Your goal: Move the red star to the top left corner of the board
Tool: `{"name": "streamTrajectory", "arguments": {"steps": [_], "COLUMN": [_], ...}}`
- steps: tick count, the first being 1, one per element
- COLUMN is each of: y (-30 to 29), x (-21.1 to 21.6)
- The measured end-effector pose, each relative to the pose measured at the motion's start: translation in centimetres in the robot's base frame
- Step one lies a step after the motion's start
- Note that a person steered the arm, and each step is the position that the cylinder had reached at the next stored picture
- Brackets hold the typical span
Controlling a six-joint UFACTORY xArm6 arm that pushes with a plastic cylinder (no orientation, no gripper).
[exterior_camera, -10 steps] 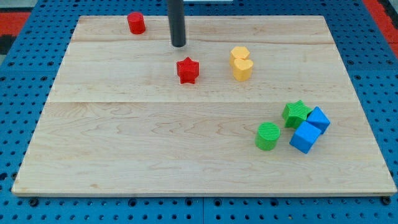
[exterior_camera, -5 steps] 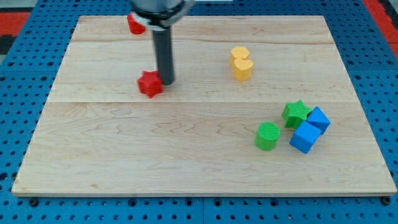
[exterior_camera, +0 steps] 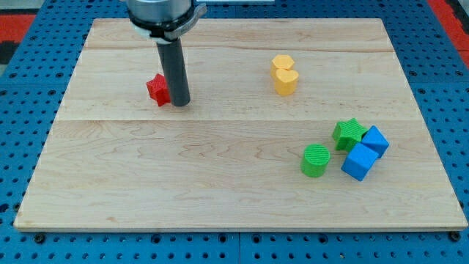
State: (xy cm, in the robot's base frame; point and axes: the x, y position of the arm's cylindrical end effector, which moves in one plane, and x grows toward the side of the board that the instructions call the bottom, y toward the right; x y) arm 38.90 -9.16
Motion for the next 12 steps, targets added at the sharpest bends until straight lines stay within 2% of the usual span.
{"name": "streamTrajectory", "arguments": {"steps": [1, 2, 3, 5, 7, 8, 9, 10, 12], "y": [-3.1, -4.3, -8.1, -7.9, -8.7, -9.3, -10.6, -13.4, -13.7], "x": [-4.3, -0.6, 0.4, -2.7, -10.5, -10.0, -6.5, -8.9, -12.0]}}
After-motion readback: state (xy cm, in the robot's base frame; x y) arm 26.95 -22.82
